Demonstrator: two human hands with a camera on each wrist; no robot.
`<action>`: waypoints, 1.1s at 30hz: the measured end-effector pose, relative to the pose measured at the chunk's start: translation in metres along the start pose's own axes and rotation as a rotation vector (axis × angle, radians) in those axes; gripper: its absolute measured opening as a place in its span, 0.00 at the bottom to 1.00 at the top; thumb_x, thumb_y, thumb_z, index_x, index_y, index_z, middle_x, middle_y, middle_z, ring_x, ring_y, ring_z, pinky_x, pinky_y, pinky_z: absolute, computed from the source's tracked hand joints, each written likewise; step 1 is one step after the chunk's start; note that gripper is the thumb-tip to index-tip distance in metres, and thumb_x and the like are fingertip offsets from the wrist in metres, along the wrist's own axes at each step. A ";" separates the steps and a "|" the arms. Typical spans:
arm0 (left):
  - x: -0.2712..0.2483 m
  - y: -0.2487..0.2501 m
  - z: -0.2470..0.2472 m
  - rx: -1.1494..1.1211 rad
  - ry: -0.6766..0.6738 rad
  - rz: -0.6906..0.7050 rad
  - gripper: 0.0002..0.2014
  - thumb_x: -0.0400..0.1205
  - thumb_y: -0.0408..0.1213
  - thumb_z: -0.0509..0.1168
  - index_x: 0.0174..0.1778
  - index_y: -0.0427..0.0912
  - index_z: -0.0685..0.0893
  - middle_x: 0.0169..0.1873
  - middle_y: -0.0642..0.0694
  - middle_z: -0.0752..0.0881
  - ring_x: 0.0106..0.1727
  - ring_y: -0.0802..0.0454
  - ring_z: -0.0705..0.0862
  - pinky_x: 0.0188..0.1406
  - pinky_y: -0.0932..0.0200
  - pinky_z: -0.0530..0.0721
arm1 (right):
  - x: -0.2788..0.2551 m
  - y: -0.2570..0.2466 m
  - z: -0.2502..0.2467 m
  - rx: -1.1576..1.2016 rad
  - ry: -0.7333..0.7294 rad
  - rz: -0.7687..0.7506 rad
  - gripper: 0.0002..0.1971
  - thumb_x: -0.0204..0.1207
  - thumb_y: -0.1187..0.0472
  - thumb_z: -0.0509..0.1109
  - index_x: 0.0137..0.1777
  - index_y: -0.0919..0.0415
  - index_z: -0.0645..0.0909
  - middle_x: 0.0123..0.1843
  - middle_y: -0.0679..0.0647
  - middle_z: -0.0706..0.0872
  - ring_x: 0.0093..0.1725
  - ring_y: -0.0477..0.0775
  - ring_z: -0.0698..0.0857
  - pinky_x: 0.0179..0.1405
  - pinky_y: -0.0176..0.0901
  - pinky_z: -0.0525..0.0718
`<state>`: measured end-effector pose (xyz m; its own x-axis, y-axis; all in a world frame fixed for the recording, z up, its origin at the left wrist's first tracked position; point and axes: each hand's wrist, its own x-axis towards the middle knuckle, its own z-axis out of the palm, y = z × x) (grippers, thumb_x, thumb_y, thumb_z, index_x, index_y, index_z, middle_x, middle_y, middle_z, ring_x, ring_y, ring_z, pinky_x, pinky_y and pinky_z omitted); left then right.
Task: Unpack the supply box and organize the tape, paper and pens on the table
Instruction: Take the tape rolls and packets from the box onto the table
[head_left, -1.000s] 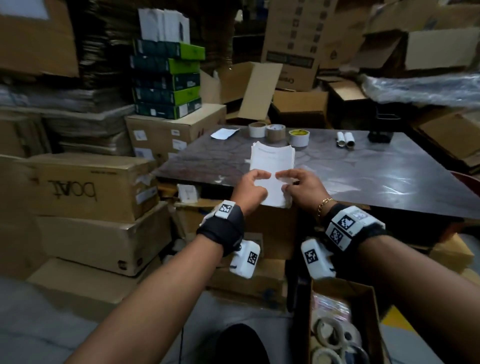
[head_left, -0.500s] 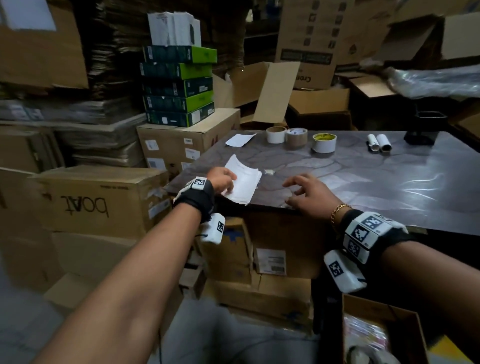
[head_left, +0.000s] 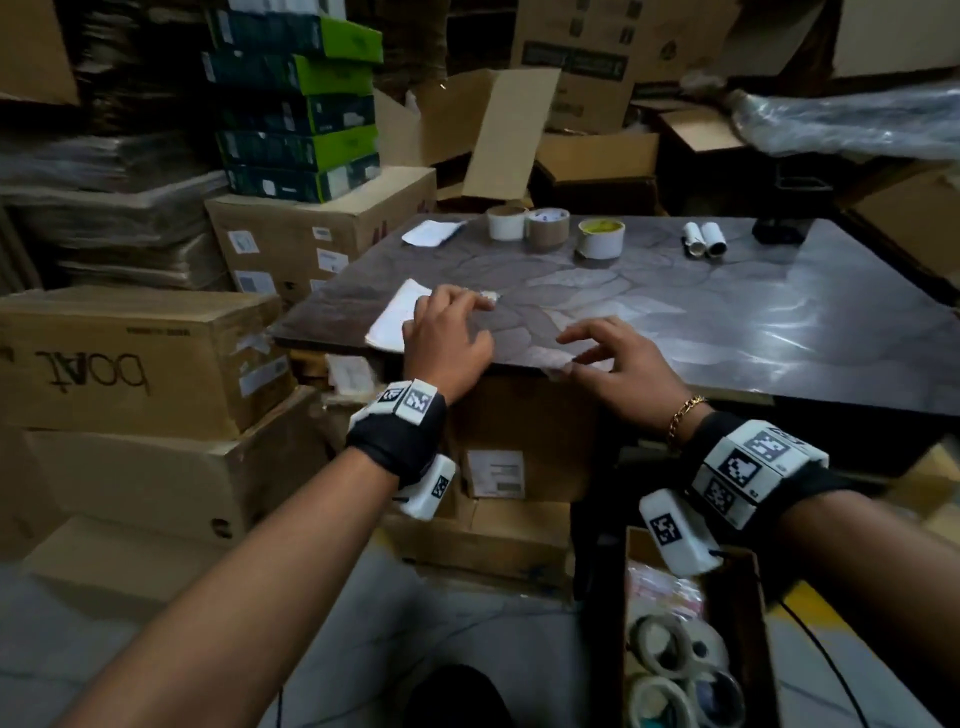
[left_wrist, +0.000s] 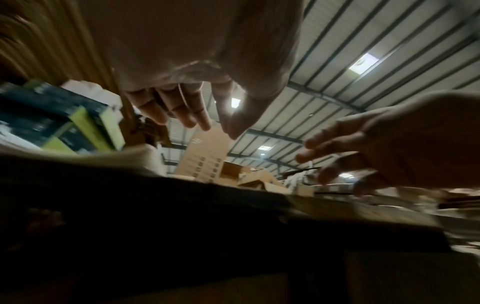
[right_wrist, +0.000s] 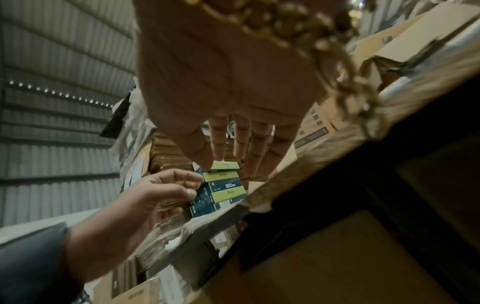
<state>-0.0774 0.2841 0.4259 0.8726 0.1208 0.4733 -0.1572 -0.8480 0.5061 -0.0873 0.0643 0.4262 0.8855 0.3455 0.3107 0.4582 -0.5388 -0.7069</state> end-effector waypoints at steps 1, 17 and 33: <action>-0.017 0.010 0.015 -0.033 0.001 0.055 0.15 0.74 0.41 0.67 0.57 0.57 0.83 0.59 0.52 0.78 0.65 0.48 0.73 0.61 0.49 0.72 | -0.014 0.009 -0.002 0.001 0.018 0.004 0.15 0.76 0.60 0.74 0.62 0.52 0.83 0.65 0.51 0.80 0.58 0.48 0.84 0.57 0.40 0.82; -0.235 0.045 0.306 0.078 -0.813 0.200 0.36 0.80 0.55 0.63 0.83 0.51 0.59 0.85 0.49 0.54 0.84 0.45 0.54 0.79 0.42 0.60 | -0.267 0.286 0.042 0.052 -0.024 0.820 0.22 0.73 0.65 0.76 0.67 0.60 0.79 0.63 0.58 0.86 0.59 0.59 0.86 0.56 0.43 0.81; -0.328 -0.004 0.468 0.176 -0.953 0.324 0.45 0.75 0.62 0.64 0.85 0.51 0.52 0.86 0.43 0.46 0.86 0.42 0.46 0.82 0.41 0.51 | -0.318 0.451 0.163 -0.385 -0.442 0.971 0.45 0.71 0.51 0.74 0.83 0.55 0.54 0.85 0.62 0.53 0.80 0.72 0.59 0.72 0.67 0.72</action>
<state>-0.1468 0.0063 -0.0686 0.8171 -0.5237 -0.2411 -0.4481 -0.8400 0.3059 -0.1743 -0.1630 -0.0953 0.8099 -0.1475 -0.5677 -0.3468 -0.9010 -0.2606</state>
